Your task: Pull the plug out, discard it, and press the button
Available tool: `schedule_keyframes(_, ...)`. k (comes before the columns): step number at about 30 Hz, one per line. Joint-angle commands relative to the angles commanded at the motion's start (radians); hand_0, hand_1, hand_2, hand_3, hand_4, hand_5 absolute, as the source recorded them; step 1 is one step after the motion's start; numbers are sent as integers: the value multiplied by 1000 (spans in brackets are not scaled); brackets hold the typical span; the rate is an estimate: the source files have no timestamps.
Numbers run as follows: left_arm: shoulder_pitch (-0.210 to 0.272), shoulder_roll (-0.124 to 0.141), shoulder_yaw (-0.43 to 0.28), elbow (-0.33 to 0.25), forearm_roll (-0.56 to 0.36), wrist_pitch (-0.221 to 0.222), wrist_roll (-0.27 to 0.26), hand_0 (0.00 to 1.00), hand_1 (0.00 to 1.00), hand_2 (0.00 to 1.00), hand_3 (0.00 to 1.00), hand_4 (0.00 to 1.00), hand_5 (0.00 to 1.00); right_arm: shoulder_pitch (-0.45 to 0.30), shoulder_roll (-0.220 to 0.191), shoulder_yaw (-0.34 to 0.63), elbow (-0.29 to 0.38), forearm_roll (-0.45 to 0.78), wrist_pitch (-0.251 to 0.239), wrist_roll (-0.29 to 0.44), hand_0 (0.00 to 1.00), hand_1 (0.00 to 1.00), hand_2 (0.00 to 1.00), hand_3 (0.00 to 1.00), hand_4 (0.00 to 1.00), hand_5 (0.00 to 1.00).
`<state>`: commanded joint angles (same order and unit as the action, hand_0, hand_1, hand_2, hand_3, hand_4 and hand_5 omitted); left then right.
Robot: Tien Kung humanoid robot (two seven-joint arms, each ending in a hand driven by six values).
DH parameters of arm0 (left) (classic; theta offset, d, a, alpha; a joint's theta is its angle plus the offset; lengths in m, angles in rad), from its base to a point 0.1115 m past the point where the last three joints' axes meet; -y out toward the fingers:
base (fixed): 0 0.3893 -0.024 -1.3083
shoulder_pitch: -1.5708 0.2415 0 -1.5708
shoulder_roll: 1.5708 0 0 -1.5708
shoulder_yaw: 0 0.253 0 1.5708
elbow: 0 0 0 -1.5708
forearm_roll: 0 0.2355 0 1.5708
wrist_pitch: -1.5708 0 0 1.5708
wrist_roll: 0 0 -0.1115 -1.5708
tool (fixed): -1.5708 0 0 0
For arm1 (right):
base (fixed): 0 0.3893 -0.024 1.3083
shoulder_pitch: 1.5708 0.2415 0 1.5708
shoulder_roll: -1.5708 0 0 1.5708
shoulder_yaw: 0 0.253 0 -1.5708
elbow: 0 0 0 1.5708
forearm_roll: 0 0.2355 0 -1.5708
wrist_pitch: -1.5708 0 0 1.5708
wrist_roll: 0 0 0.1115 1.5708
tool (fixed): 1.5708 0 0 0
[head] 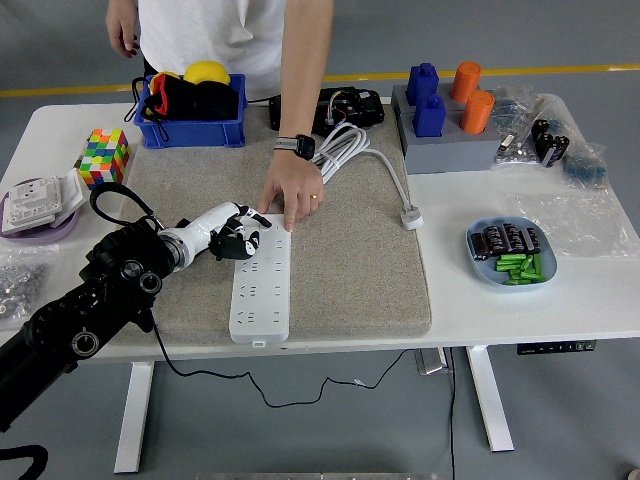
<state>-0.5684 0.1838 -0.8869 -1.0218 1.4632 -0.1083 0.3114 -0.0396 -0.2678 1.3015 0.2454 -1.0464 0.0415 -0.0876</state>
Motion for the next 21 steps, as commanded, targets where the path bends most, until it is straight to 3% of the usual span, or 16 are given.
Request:
schedule_keyframes(15,-11,-1,21,30,0,-1,2,39,41,146,712,236,2,-1,3,2,-1,1,0,-1,728,679,660,627,742,597)
schedule_keyframes(21,-9,11,22,32,2,-3,5,40,40,146,712,238,2,-3,3,5,-2,0,0,0,728,679,659,627,741,596)
